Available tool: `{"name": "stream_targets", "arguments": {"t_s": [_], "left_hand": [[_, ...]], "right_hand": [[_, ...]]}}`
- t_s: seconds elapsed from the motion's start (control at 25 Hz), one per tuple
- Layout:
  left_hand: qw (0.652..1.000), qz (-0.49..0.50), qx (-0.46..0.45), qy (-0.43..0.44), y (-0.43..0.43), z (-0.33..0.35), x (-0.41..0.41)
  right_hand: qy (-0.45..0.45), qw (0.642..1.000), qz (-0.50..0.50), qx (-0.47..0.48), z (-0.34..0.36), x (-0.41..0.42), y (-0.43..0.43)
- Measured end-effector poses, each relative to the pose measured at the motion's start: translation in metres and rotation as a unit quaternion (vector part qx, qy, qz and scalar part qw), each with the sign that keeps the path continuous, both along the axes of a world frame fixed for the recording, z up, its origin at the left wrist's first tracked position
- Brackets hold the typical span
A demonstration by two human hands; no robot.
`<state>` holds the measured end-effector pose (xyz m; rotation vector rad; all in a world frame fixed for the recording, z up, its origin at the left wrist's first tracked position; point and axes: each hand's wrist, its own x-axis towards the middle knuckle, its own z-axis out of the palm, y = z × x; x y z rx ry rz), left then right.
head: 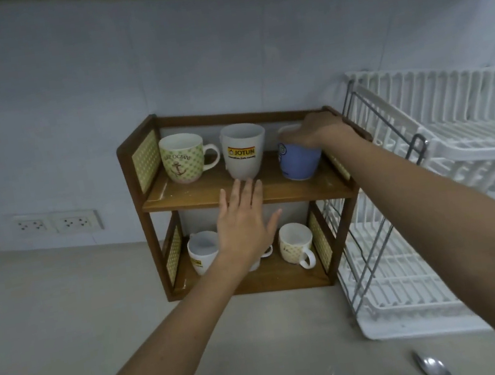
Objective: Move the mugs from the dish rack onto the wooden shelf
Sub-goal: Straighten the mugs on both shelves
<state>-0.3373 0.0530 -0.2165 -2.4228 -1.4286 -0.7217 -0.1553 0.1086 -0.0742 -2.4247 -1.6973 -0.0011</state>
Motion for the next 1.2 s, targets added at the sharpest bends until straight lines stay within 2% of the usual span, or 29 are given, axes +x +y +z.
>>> {"name": "stream_targets", "arguments": {"t_s": [0.2,0.4,0.52,0.6,0.76,1.0,1.2], "left_hand": [[0.999,0.016,-0.016,0.023,0.001,-0.003,0.003],[0.999,0.020,-0.018,0.037,-0.001,-0.001,0.003],[0.999,0.031,-0.016,0.041,-0.002,-0.001,0.005],[0.998,0.032,-0.016,0.042,-0.003,-0.001,0.006],[0.999,0.025,-0.015,0.040,-0.003,-0.001,0.003],[0.999,0.024,-0.021,0.038,-0.005,0.000,0.004],[0.999,0.024,-0.020,0.035,-0.006,0.000,0.004]], "right_hand": [[-0.038,0.998,0.044,-0.028,0.007,0.006,-0.002],[-0.006,0.993,0.087,-0.083,0.019,0.017,-0.007],[0.035,0.996,0.066,-0.049,0.012,0.015,-0.007],[0.019,0.998,0.057,-0.032,0.006,0.013,-0.007],[0.022,0.995,0.072,-0.064,0.011,0.016,-0.009],[-0.084,0.985,0.101,-0.109,0.019,0.019,-0.014],[-0.125,0.976,0.113,-0.139,0.022,0.021,-0.014]]}}
